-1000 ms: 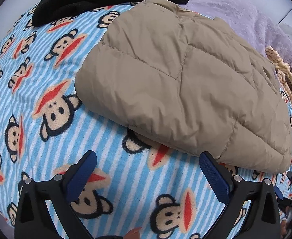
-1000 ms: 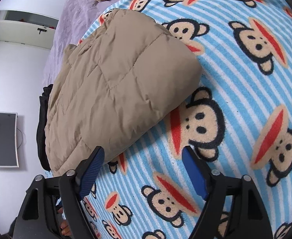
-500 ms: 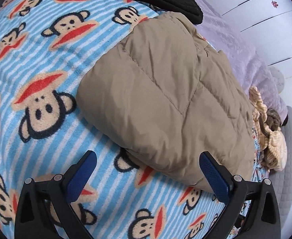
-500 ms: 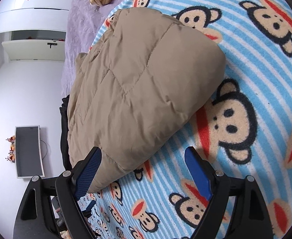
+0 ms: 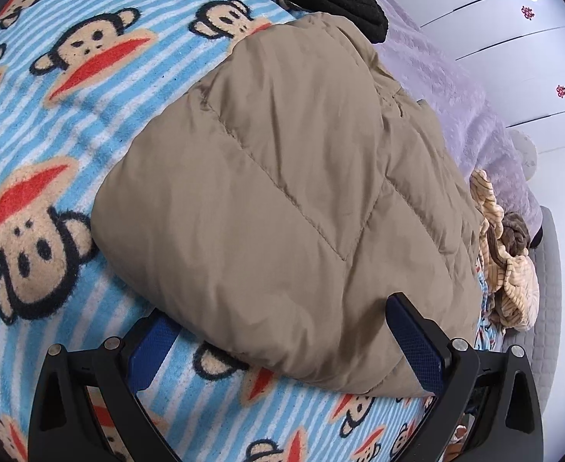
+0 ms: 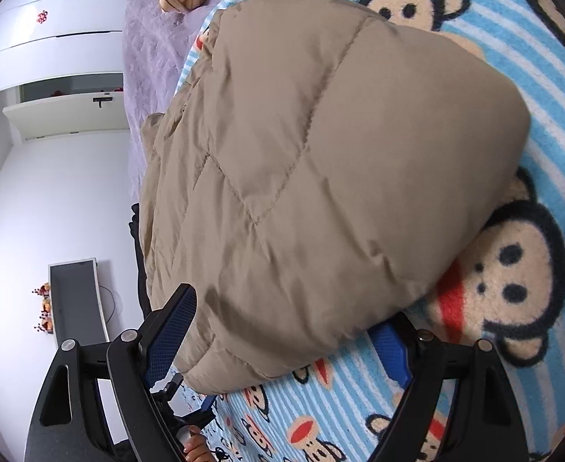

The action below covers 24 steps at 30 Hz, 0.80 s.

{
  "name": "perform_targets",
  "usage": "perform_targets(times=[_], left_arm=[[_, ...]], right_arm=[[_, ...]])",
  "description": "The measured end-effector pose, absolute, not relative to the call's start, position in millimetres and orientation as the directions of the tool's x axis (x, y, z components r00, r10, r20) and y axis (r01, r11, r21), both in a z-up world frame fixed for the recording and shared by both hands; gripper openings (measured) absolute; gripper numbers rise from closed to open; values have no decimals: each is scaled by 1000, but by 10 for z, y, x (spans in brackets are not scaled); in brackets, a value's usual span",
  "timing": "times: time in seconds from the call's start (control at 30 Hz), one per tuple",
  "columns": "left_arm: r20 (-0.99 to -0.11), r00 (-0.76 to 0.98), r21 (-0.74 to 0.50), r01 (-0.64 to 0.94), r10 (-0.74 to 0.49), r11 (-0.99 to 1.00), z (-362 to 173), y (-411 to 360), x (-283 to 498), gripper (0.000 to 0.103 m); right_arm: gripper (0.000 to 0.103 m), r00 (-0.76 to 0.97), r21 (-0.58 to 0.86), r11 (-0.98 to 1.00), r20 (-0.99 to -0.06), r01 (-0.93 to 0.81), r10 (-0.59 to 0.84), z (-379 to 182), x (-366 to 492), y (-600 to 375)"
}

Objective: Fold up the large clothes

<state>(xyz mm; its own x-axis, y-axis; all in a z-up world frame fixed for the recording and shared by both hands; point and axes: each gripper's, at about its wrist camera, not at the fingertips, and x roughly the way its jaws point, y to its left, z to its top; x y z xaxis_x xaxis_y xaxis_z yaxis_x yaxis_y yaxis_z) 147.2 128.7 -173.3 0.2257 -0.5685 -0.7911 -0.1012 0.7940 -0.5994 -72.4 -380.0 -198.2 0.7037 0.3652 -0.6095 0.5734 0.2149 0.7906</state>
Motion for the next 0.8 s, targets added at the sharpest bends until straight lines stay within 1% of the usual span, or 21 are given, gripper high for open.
perform_targets(times=[0.03,0.07,0.2,0.33,0.47,0.5,0.53,0.6,0.67,0.73,0.77,0.8], left_arm=[[-787,230,-605,-103,-573,789,-1732,1277,1488,103],[-782,236,-611,-105,-578,784,-1730,1265,1506,103],[-769,254,-629,-139,-587,765,-1789,1243,1589,103],[-780,259,-615,-150,-570,774,-1920,1174,1663,103],[-784,277,-609,-171,-555,775,-1915,1109,1773,103],[-783,291,-609,-184,-550,771,-1901,1102,1794,98],[-783,314,-607,-199,-536,770,-1875,1118,1803,89],[-779,350,-606,-210,-520,767,-1814,1156,1821,52],[-759,367,-628,-193,-538,754,-1751,1159,1838,30],[-774,381,-591,-147,-506,793,-1638,1099,1823,24],[-785,391,-558,-110,-480,823,-1563,1044,1801,22],[-791,401,-534,-82,-463,842,-1494,1005,1775,19]], right_arm=[[102,712,800,209,-597,563,370,-1983,-703,-3802],[103,728,814,200,-579,546,368,-1974,-671,-3806],[103,759,841,180,-539,511,366,-1955,-555,-3838],[103,750,841,145,-532,521,394,-2067,-509,-3879],[103,739,842,149,-528,518,419,-2131,-398,-3872],[103,736,843,154,-527,515,426,-2149,-367,-3865],[103,731,843,160,-528,514,433,-2157,-306,-3859],[103,722,838,167,-535,520,439,-2161,-202,-3858],[103,722,835,154,-537,528,436,-2173,-154,-3870],[99,730,838,124,-528,532,435,-2197,-162,-3886],[79,732,836,112,-528,537,430,-2208,-177,-3898],[52,724,826,111,-542,553,426,-2225,-199,-3910]])
